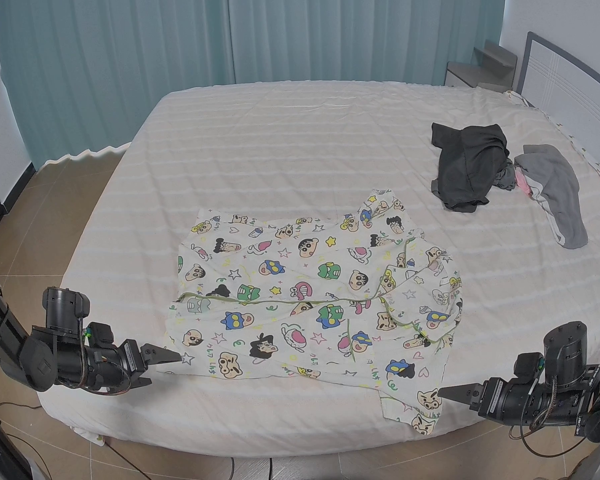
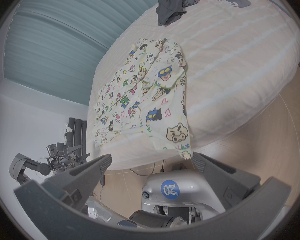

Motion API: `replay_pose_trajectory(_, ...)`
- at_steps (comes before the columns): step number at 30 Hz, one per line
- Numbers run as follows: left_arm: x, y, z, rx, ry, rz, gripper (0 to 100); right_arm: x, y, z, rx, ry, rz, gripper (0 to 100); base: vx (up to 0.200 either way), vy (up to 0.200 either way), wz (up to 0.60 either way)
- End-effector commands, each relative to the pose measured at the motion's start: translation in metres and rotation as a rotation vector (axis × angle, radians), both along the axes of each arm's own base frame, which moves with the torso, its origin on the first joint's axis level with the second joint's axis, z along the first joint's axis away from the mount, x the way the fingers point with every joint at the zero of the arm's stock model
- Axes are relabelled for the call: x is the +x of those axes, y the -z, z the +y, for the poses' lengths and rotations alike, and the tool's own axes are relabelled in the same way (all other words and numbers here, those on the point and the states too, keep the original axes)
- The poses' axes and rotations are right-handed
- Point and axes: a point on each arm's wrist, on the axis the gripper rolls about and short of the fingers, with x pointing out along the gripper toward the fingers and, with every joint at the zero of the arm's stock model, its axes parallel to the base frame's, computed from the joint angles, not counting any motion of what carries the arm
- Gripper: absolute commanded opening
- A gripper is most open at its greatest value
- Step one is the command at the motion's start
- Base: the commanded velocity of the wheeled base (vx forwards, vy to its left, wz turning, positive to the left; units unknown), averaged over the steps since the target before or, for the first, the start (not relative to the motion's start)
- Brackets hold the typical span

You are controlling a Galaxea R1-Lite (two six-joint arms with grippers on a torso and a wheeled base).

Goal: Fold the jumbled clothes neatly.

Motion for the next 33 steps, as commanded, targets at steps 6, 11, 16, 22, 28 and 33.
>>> replay_pose_trajectory(6, 0.021, 0.023, -0.023, 0.039, -0.113, 0.105, 100, 0.001, 0.001, 0.000, -0.001, -0.001, 0.003, 100, 0.000, 0.000, 0.00)
replay_pose_trajectory(11, 0.041, 0.030, -0.046, 0.000, -0.247, 0.093, 100, 0.000, 0.001, 0.000, -0.001, -0.002, 0.003, 100, 0.000, 0.000, 0.00)
replay_pose_trajectory(16, 0.048, 0.038, -0.057, 0.020, -0.264, 0.093, 100, 0.000, 0.000, 0.001, 0.000, -0.002, 0.000, 100, 0.000, 0.000, 0.00)
replay_pose_trajectory(22, 0.069, 0.051, -0.061, 0.059, -0.380, 0.063, 100, 0.000, 0.001, 0.000, -0.001, -0.002, 0.003, 100, 0.000, 0.000, 0.00)
replay_pose_trajectory(28, 0.080, 0.049, -0.061, 0.049, -0.457, 0.006, 100, 0.000, 0.001, 0.001, -0.003, -0.004, 0.007, 100, 0.000, 0.000, 0.00)
replay_pose_trajectory(33, 0.089, 0.057, -0.068, 0.098, -0.503, -0.030, 0, -0.002, 0.004, 0.002, -0.010, -0.015, 0.019, 100, 0.000, 0.000, 0.00)
